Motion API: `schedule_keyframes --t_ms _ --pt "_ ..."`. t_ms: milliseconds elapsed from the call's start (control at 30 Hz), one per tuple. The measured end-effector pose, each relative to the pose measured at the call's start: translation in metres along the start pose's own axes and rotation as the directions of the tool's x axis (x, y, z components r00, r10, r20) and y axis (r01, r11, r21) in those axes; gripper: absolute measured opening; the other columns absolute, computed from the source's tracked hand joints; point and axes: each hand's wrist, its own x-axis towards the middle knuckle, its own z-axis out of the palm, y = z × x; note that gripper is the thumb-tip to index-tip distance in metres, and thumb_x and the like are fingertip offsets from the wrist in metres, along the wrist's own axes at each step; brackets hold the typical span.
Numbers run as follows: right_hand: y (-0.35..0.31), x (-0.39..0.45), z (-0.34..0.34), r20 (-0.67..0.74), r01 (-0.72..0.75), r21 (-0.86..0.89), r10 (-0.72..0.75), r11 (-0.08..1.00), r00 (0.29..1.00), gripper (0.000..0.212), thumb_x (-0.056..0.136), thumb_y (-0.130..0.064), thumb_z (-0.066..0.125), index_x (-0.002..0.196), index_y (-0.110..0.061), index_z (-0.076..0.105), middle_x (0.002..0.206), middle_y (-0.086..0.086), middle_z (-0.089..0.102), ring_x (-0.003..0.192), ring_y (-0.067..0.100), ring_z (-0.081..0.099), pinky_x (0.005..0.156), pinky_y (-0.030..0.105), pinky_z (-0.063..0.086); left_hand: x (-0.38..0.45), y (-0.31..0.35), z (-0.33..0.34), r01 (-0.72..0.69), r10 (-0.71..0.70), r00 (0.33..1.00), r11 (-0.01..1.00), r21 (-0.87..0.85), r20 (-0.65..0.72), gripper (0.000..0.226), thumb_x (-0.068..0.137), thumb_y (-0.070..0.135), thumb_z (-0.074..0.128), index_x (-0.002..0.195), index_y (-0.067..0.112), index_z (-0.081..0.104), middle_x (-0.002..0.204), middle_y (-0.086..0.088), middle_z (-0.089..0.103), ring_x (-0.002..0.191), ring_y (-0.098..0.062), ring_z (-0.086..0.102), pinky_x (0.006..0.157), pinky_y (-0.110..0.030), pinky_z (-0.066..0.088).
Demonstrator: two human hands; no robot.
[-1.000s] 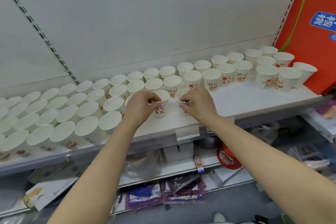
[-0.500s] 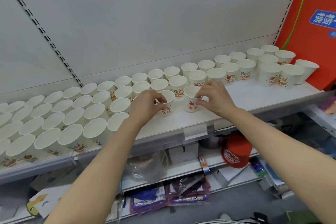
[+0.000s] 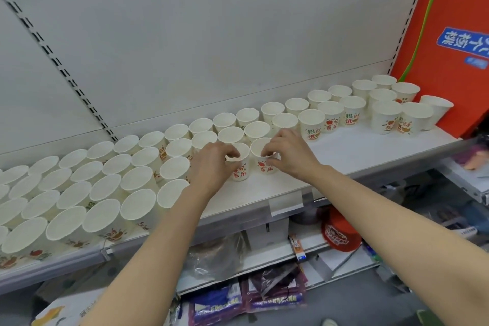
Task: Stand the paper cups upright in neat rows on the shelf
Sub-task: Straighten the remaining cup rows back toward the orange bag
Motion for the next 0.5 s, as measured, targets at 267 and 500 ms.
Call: schedule_keyframes --t_ms 267,500 --pt "0.003 -0.002 0.005 -0.057 -0.020 0.082 0.024 0.996 0.998 0.015 0.078 -0.026 0.074 0.093 -0.020 0.073 0.086 -0.006 0.070 0.092 0.018 0.048 0.085 0.031 0.035 0.000 0.004 0.001 0.014 -0.014 1.000 1.000 0.017 -0.005 0.018 0.078 0.047 0.073 0.090 0.034 0.071 0.092 0.016 0.064 0.089 -0.011 0.058 0.066 -0.030 0.046" --pt "0.059 -0.021 -0.032 -0.312 0.022 0.071 0.001 0.997 0.950 0.011 0.078 -0.030 0.070 0.080 -0.020 0.071 0.075 -0.010 0.068 0.077 0.018 0.053 0.070 0.033 0.040 0.033 0.066 0.005 -0.036 0.025 0.983 0.998 -0.054 -0.183 0.017 0.080 0.043 0.073 0.093 0.033 0.073 0.090 0.014 0.065 0.085 -0.009 0.054 0.064 -0.027 0.038"
